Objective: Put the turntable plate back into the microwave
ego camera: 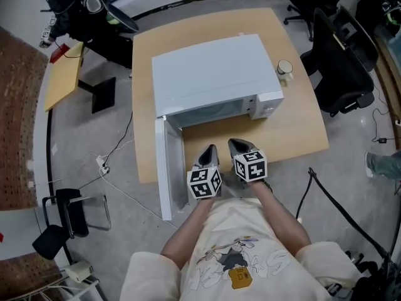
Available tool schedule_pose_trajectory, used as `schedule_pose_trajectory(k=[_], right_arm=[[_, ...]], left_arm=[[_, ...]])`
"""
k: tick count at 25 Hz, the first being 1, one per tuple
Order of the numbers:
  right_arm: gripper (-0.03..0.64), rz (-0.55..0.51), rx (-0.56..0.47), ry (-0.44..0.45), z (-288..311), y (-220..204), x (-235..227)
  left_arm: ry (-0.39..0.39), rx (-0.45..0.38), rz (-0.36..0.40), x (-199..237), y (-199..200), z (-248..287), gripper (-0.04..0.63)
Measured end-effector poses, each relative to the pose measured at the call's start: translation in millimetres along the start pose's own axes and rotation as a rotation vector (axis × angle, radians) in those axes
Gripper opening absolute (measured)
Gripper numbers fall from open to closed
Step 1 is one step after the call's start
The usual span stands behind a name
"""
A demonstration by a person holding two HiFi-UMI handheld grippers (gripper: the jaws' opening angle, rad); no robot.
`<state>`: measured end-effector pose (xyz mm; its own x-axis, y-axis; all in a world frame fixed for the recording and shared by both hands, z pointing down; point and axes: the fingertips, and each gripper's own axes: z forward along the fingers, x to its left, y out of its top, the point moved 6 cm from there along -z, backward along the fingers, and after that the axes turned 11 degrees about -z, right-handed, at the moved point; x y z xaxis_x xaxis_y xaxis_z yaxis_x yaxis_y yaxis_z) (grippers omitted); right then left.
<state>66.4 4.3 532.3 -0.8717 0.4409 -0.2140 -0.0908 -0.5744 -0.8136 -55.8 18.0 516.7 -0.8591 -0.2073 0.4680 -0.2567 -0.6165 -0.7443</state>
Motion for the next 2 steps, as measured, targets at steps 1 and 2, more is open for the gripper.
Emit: schedule_pose_trajectory(k=[1, 2], right_arm=[[0.008, -0.002, -0.003, -0.001, -0.3, 0.4, -1.1], [0.006, -0.004, -0.006, -0.003, -0.5, 0.7, -2.2]], left_arm=[[-0.002, 0.001, 0.001, -0.4, -1.2, 1.0, 0.0], [-0.005, 0.002, 0.001, -0.8, -2.7, 2.1, 0.0]])
